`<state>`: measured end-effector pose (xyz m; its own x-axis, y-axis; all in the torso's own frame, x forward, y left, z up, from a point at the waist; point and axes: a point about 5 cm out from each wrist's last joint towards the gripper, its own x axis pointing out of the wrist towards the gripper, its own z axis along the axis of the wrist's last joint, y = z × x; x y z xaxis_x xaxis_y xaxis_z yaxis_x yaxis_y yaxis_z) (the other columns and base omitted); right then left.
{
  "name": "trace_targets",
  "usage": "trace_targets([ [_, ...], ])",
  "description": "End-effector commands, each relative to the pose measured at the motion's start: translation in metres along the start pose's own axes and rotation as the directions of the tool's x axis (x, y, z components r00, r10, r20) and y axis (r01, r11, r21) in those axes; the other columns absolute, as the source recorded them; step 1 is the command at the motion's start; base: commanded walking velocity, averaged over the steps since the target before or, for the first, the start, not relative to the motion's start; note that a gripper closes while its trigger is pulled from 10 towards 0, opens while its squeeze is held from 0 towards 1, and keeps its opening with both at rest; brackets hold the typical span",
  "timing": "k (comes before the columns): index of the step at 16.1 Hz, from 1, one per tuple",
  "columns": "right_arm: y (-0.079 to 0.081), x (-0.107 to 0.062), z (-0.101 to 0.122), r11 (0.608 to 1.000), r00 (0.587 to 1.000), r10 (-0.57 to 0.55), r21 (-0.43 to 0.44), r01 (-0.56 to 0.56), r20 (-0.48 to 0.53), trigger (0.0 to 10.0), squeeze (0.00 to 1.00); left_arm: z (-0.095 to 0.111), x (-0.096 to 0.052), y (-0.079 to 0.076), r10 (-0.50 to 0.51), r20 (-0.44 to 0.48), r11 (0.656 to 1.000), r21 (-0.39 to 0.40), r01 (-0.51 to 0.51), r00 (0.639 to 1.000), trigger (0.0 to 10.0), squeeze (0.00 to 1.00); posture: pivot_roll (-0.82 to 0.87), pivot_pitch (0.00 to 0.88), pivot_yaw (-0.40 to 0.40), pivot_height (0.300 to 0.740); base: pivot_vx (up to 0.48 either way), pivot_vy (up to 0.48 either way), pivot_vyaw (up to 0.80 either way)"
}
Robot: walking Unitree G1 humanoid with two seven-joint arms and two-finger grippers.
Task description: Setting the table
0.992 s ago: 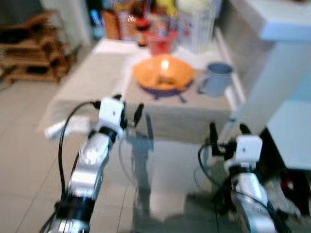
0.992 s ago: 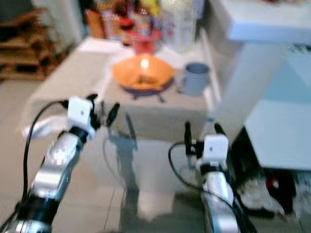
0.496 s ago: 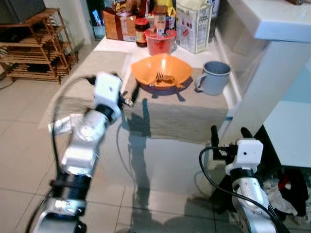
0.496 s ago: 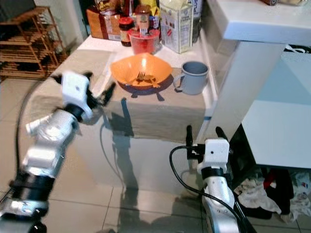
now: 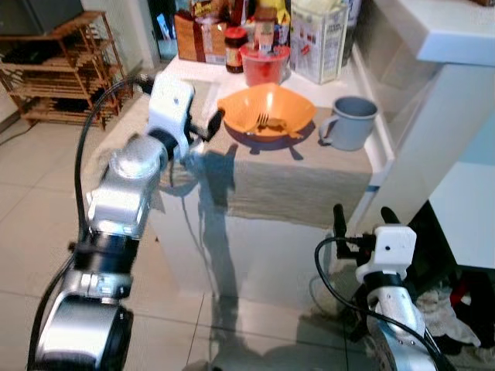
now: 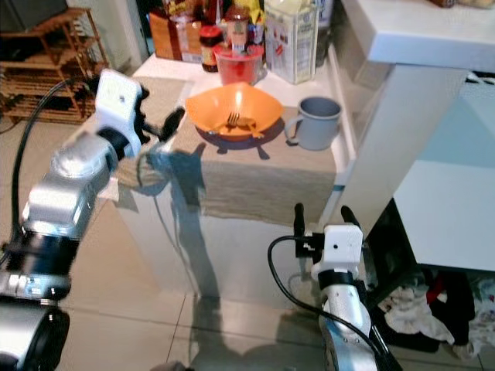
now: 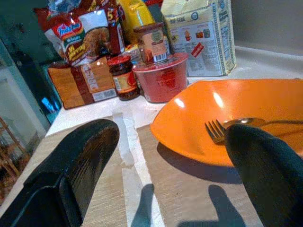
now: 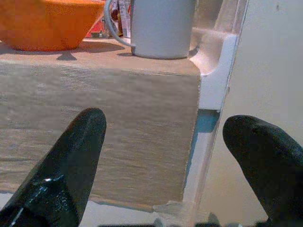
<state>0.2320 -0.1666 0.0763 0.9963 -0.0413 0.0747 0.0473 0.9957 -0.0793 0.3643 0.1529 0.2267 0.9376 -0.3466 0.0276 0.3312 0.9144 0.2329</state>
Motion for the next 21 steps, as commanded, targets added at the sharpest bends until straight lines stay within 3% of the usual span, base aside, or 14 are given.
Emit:
trace_targets([
  [1,0.0,-0.001,0.002,1.0,1.0,-0.009,-0.003,0.009,0.001,10.0,0.0,-0.001,0.0,-0.002,-0.014,-0.022,0.999,-0.051,0.013,1.0,10.0,0.0,0.02,0.0,0.042,0.718,0.0,0.0,0.0],
  [4,-0.001,-0.002,0.001,1.0,1.0,-0.004,-0.01,0.004,-0.004,10.0,0.0,-0.001,-0.006,-0.02,-0.022,-0.037,0.985,-0.173,0.015,0.999,10.0,0.0,0.02,0.0,0.039,0.718,0.0,0.0,0.0],
  [8,0.001,-0.001,-0.001,1.0,1.0,0.011,-0.012,-0.011,-0.012,10.0,0.0,0.001,-0.016,-0.032,0.0,0.009,0.987,-0.163,0.002,1.0,10.0,0.0,0.02,0.0,0.029,0.718,0.0,0.0,0.0],
  [10,0.001,0.0,-0.002,1.0,1.0,0.016,-0.013,-0.016,-0.013,10.0,0.0,0.012,-0.009,-0.024,0.014,0.025,0.992,-0.127,-0.011,1.0,10.0,0.0,0.03,0.0,0.029,0.718,0.0,0.0,0.0],
  [12,0.006,0.0,-0.002,1.0,1.0,0.022,-0.008,-0.022,-0.012,10.0,0.0,0.025,0.009,-0.015,-0.029,-0.013,0.998,-0.061,0.028,0.999,10.0,0.0,0.03,0.0,0.042,0.718,0.0,0.0,0.0],
  [19,0.008,-0.02,-0.006,1.0,0.999,-0.01,0.001,0.01,-0.041,10.0,0.0,0.038,0.052,-0.015,-0.138,-0.143,0.982,-0.146,0.117,0.98,10.0,0.0,-0.02,0.0,0.094,0.718,0.0,0.0,0.0],
  [21,0.007,-0.023,-0.005,1.0,0.999,-0.023,-0.003,0.023,-0.044,10.0,0.0,0.055,0.056,-0.009,-0.112,-0.06,0.99,-0.095,0.106,0.992,10.0,0.0,-0.03,0.0,0.099,0.718,0.0,0.0,0.0],
])
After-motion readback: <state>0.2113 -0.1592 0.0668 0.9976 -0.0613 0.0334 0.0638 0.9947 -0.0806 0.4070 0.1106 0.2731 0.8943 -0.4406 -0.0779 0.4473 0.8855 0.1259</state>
